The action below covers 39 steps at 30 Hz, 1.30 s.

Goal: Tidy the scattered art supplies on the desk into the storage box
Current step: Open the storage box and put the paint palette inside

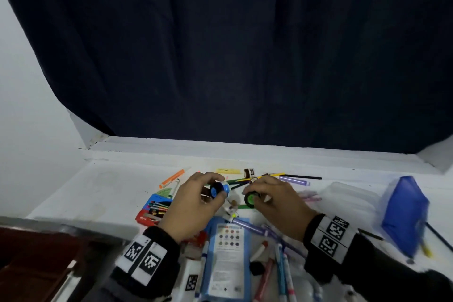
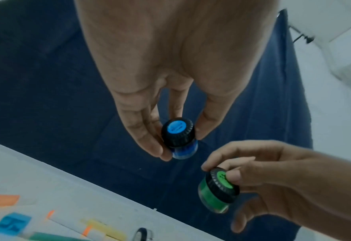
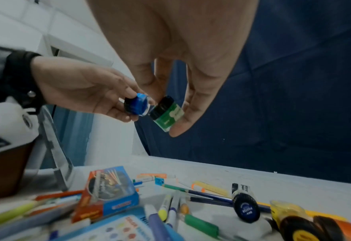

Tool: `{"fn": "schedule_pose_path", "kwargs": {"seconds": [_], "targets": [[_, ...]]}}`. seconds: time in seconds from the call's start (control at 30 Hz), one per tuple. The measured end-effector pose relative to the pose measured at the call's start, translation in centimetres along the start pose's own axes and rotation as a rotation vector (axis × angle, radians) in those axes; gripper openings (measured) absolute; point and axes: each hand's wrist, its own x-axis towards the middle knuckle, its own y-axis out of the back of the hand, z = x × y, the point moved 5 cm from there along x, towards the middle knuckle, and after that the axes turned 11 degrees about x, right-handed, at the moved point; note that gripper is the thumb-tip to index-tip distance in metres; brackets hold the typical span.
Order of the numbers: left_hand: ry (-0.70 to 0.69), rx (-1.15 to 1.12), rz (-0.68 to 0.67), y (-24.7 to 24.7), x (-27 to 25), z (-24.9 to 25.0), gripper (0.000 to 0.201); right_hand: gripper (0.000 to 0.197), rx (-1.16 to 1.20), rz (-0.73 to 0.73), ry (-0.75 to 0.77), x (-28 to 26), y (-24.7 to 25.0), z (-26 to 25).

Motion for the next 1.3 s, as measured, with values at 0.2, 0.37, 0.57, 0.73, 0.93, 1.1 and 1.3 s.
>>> {"fn": "schedule_pose_path", "kwargs": {"seconds": [0.2,0.37,0.57,0.73,0.93,1.1,1.3], "targets": [[-0.037,-0.121,-0.103,-2.4,-6.1,3.7,0.02,0.014,0.082,0.039,-0.106,-7.5,1.8,-1.1],[-0.132,-0.014,-0.28,-6.6,-9.6,5.7,0.023,0.029,0.087,-0.042,-0.2,-12.8,1.3,-0.8],[-0.242,0.168,-0.417,-10.6,-11.8,6.9,0.034,0.021,-0.016,-0.196,-0.228,-16.8,0.4,-0.3],[-0.335,0.264,-0.422,-12.4,-13.0,7.1,0.03,0.026,-0.142,-0.315,-0.277,-18.7,-0.2,0.5],[-0.39,0.415,-0.386,-13.1,-13.1,7.4,0.02,0.032,-0.286,-0.405,-0.267,-19.7,-1.2,0.5],[-0.341,0.437,-0.413,-13.2,-12.9,7.6,0.023,0.032,-0.384,-0.41,-0.271,-19.4,-1.2,0.1],[-0.327,0.538,-0.446,-13.2,-12.6,8.4,0.027,0.037,-0.438,-0.436,-0.329,-18.2,-1.2,0.1]]}}
